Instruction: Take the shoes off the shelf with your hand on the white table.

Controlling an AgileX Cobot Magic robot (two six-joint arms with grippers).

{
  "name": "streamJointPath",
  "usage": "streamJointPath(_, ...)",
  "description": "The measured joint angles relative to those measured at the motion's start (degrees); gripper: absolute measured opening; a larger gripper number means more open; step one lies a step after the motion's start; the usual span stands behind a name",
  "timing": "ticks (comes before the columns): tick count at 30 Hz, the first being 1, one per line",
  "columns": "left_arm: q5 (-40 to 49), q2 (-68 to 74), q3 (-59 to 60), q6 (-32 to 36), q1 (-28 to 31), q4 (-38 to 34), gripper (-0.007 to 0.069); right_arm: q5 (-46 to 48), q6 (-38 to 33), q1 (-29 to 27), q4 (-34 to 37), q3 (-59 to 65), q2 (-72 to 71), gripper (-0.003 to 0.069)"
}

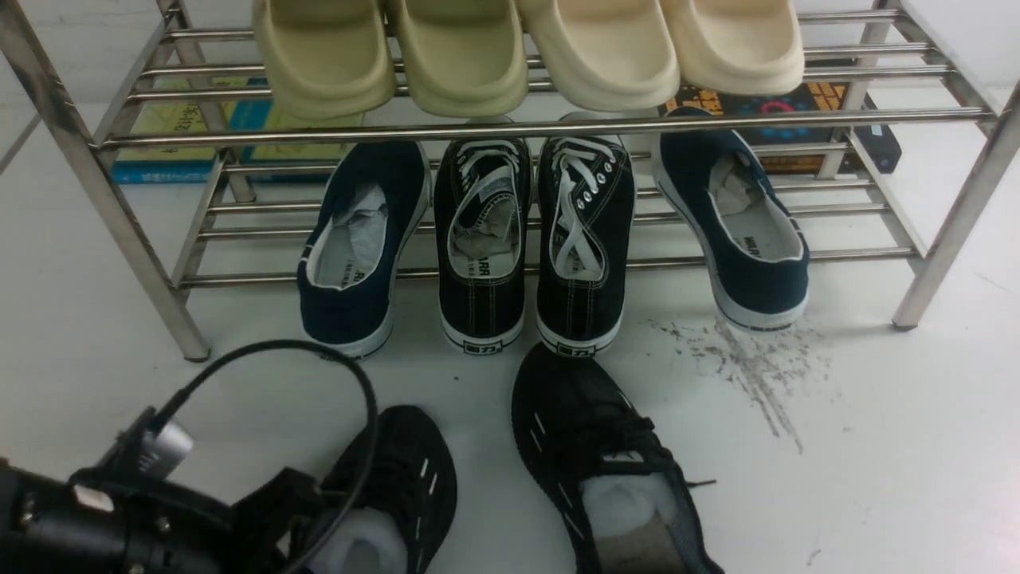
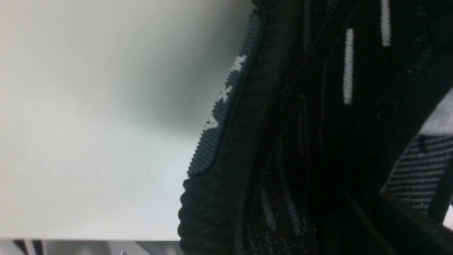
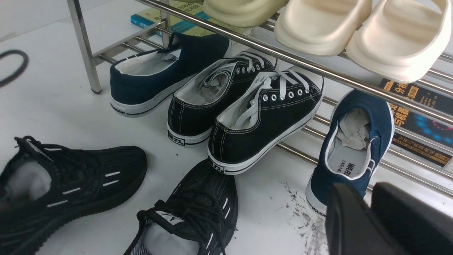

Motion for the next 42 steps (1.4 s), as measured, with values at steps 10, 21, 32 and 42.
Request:
streamJointPath(10, -2.38, 13.73, -0.62, 28.66, 0.00, -21.09, 0.0273, 0.00, 4.17, 0.00, -0.56, 0.00, 0.00, 0.0136)
streamJointPath(21, 13.20, 12.57, -24.18, 24.74, 0.00, -0.63, 0.0265, 3.95, 5.10, 0.00, -0.61, 0.00, 0.00, 0.0143)
streamJointPath(32, 19.73, 8.23, -22.83, -4.71, 0.06, 40.22, 0.0001, 6.20, 5.12, 0.00, -0.48, 0.00, 0.00, 0.0146)
streamJointPath(42, 3.53, 14.25, -6.35, -7.36, -8.60, 31.57, 0.0001, 6.20, 6.76, 0.00, -3.05, 0.00, 0.00, 0.0147)
